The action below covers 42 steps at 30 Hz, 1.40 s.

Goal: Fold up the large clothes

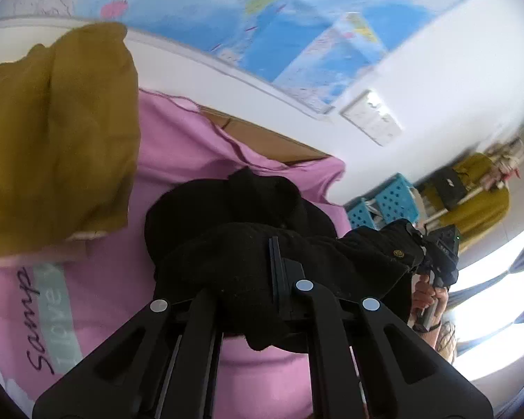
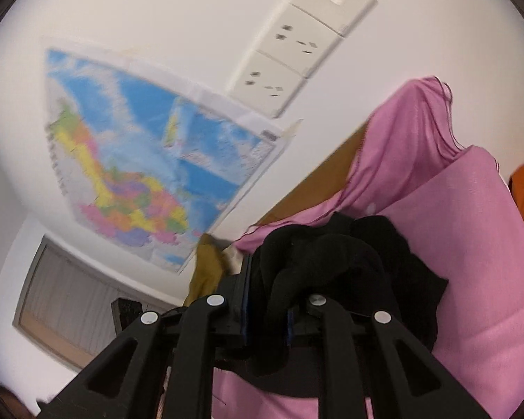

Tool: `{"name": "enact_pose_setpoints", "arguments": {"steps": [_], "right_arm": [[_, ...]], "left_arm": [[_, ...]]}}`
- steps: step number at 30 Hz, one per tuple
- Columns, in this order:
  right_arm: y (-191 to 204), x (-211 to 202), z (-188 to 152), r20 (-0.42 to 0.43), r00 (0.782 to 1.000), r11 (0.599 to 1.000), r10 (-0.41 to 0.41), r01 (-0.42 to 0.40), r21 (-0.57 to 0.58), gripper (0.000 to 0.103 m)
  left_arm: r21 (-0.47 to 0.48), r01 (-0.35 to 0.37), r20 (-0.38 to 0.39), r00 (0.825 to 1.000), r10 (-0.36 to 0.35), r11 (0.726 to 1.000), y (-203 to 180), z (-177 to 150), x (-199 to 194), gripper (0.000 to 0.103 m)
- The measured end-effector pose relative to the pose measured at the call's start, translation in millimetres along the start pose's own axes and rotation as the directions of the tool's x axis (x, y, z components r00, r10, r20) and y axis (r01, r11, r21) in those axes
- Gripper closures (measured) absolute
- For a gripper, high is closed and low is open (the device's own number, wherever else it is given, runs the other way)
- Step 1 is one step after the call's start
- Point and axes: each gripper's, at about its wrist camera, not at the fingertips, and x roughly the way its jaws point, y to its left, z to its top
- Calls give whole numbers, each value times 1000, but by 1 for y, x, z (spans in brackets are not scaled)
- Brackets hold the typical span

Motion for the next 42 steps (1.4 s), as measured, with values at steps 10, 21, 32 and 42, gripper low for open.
{"name": "enact_pose_setpoints", "arguments": {"steps": [10,21,32,42], "right_arm": [[-59,65,35,-70,990,980,-123,132,148,85],[-91,89,48,-59,973,959,-225,232,161,73],[4,70,-5,65,895,789,-441,421,-448,20],[9,164,-65,-74,775,552,-628,376,-744,76]], "left_arm": [[-106,-99,-99,991,88,989,37,43,69,94],[-97,-231,-103,970,221,968,56,54,104,53],[395,-292,8,949,315,871,-43,-16,103,16],[503,-253,-107,931,350,827,-62,-28,181,80]]}}
